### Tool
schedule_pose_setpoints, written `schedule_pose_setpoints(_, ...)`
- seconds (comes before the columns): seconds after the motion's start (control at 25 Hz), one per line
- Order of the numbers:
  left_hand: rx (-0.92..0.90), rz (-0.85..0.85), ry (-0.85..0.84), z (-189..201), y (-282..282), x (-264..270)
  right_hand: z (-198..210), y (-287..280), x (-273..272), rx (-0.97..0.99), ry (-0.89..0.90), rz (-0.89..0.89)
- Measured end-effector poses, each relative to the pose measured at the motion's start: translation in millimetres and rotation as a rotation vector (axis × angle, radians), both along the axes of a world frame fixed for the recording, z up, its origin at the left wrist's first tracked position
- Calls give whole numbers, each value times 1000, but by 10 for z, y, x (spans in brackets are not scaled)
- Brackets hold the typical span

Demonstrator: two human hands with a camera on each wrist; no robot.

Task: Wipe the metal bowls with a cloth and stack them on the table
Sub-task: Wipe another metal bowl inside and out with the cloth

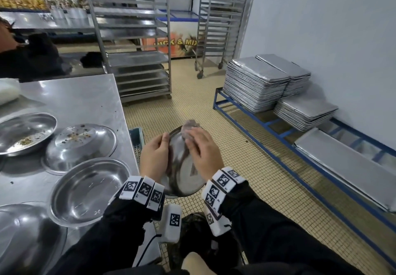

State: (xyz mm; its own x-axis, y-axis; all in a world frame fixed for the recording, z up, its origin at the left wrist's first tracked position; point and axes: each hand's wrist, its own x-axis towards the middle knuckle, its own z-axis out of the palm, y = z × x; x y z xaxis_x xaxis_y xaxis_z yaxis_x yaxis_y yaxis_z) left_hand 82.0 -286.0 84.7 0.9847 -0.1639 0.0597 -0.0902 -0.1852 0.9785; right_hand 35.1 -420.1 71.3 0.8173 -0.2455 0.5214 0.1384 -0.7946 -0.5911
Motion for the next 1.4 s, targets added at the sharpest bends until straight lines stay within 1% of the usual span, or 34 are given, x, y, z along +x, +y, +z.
schedule_pose_setpoints(0.04, -26, 0, 0, -9, -14, -15, -36, 25, 32, -79, 17, 6)
schedule_pose_setpoints(0.08, -43, -2, 8, -6, -18, -38, -70, -2, 45, -90, 31, -20)
schedule_pose_setpoints(0.12, -43, -6, 9, -14, -5, -40, -81, -67, 39, -24, 53, -57)
schedule_pose_setpoints(0.2, -36, 1, -12, -18, 3, -40, -102, -255, -33, 247, 134, -114)
schedule_pose_setpoints(0.24, -28, 12, -25, -16, 7, -46, -135, -329, -97, 345, 174, -121)
schedule_pose_setpoints(0.28, -13, 18, -43, -23, 5, -46, -163, -367, -171, 350, 188, -120)
schedule_pose_setpoints(0.32, 6, 20, -59, -23, -1, -49, -179, -362, -238, 299, 168, -100)
schedule_pose_setpoints(0.4, 32, 14, -78, -32, -21, -64, -191, -227, -302, 96, 74, -6)
schedule_pose_setpoints(0.48, 49, -5, -125, -32, -56, -103, -200, -72, -247, -101, 5, 66)
schedule_pose_setpoints(0.52, 65, -13, -156, -30, -75, -121, -168, -30, -191, -118, -2, 46)
schedule_pose_setpoints(0.56, 79, -16, -180, -14, -80, -133, -113, -20, -137, -63, 11, -2)
schedule_pose_setpoints(0.6, 79, -9, -193, -5, -73, -128, -83, -48, -99, 46, 40, -59)
schedule_pose_setpoints(0.68, 12, 23, -163, 10, -43, -89, -61, -203, -97, 369, 113, -139)
schedule_pose_setpoints(0.76, -85, 40, -107, -1, -2, -55, -89, -388, -157, 708, 200, -161)
schedule_pose_setpoints(0.8, -112, 38, -90, -20, 16, -54, -116, -460, -206, 811, 241, -158)
schedule_pose_setpoints(0.84, -123, 34, -79, -51, 38, -62, -148, -501, -248, 857, 270, -149)
schedule_pose_setpoints(0.88, -120, 30, -65, -97, 52, -64, -176, -525, -282, 858, 283, -144)
schedule_pose_setpoints(0.96, -70, -5, -22, -208, 88, -35, -198, -539, -305, 771, 269, -136)
schedule_pose_setpoints(1.08, 7, -192, -8, -260, 108, 5, -186, -579, -246, 533, 264, -75)
schedule_pose_setpoints(1.16, 140, -284, -79, -235, 56, 0, -148, -591, -178, 286, 296, 26)
schedule_pose_setpoints(1.24, 266, -284, -157, -195, -15, -33, -118, -578, -101, 68, 291, 132)
schedule_pose_setpoints(1.32, 297, -248, -208, -179, -54, -49, -96, -552, -48, 1, 268, 185)
schedule_pose_setpoints(1.4, 274, -216, -231, -182, -68, -42, -98, -542, -22, 33, 181, 156)
